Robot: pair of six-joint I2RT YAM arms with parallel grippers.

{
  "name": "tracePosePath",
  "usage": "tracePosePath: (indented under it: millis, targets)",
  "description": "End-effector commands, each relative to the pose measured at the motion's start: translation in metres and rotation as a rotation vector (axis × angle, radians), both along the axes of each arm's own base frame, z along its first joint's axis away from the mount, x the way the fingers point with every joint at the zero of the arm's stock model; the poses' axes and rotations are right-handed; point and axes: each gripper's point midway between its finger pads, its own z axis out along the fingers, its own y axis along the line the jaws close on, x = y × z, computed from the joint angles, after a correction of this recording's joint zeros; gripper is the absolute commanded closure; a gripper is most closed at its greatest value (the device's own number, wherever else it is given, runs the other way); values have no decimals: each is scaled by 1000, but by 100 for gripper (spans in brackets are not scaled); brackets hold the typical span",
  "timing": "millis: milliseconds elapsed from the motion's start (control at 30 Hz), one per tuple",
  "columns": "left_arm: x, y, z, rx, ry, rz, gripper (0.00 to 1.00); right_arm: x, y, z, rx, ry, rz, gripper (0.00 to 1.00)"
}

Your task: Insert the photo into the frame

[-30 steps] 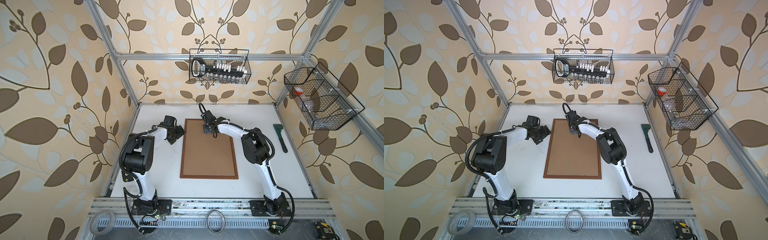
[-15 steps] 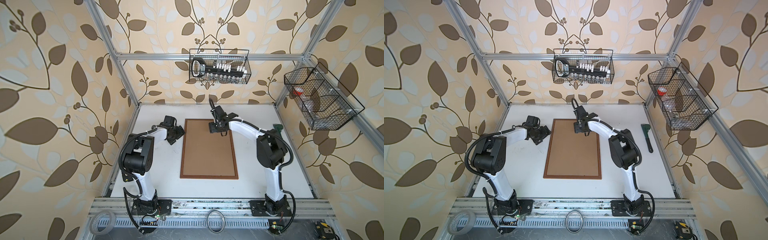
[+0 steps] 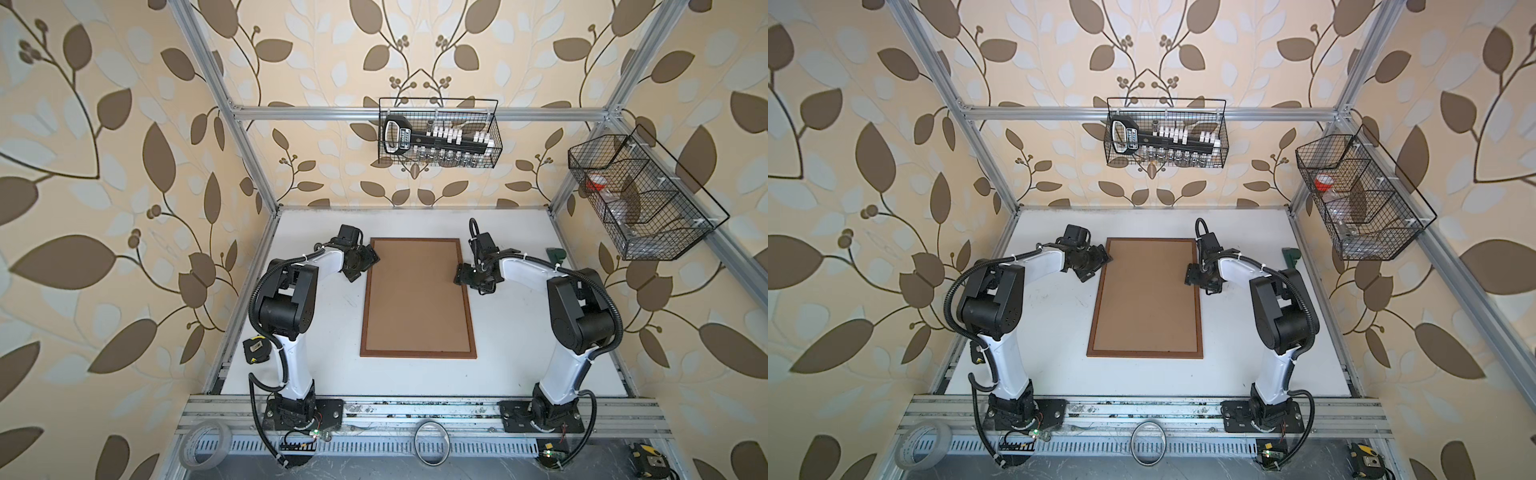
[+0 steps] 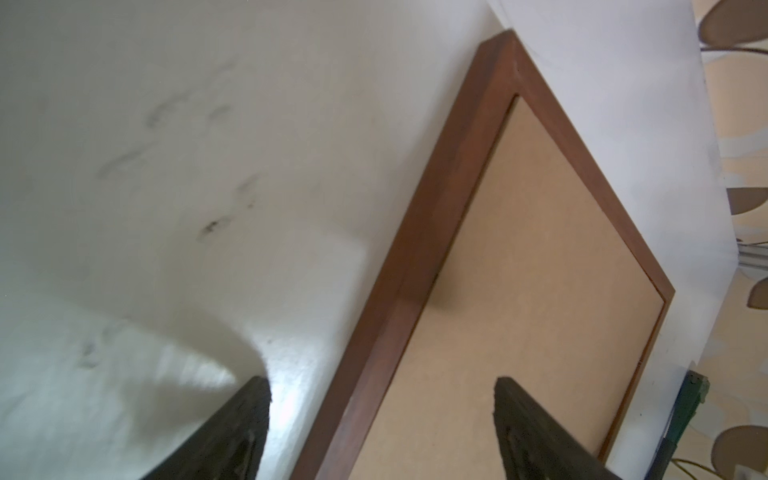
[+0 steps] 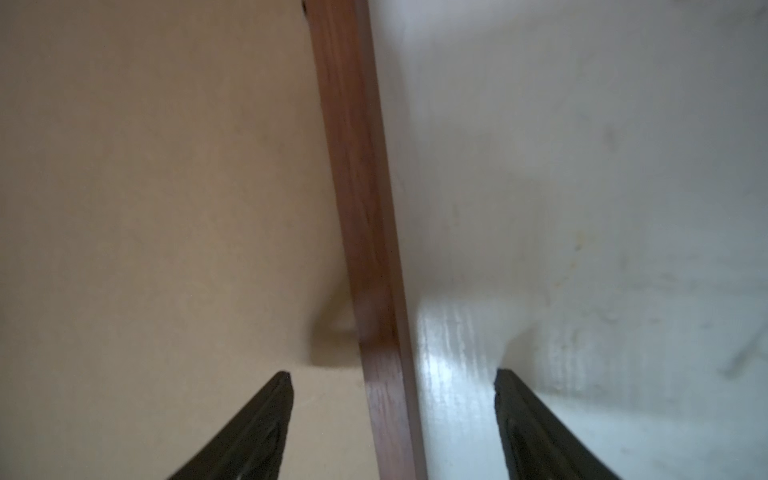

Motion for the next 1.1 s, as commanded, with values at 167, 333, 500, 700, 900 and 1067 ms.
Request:
tracePosePath:
  millis: [167, 333, 500, 700, 900, 1067]
  targets:
    - [27, -47, -10, -26, 27, -90, 16, -41, 68, -6, 286, 77, 95, 24]
    - [48, -90, -9, -112, 6, -185, 17, -81, 110, -5, 351, 130, 188, 25]
    - [59, -103, -2, -102, -10, -278, 17, -124, 144, 4, 387, 173, 308, 25]
    - [55, -84, 20, -39, -41, -285, 17, -128, 104, 19, 253, 162, 340, 25]
    - [38, -8, 73, 170, -111, -117, 17, -88, 30, 53, -66, 45, 292, 25]
    - [-16, 62, 107, 366, -99, 45, 14, -27, 21, 78, -208, -138, 287, 24]
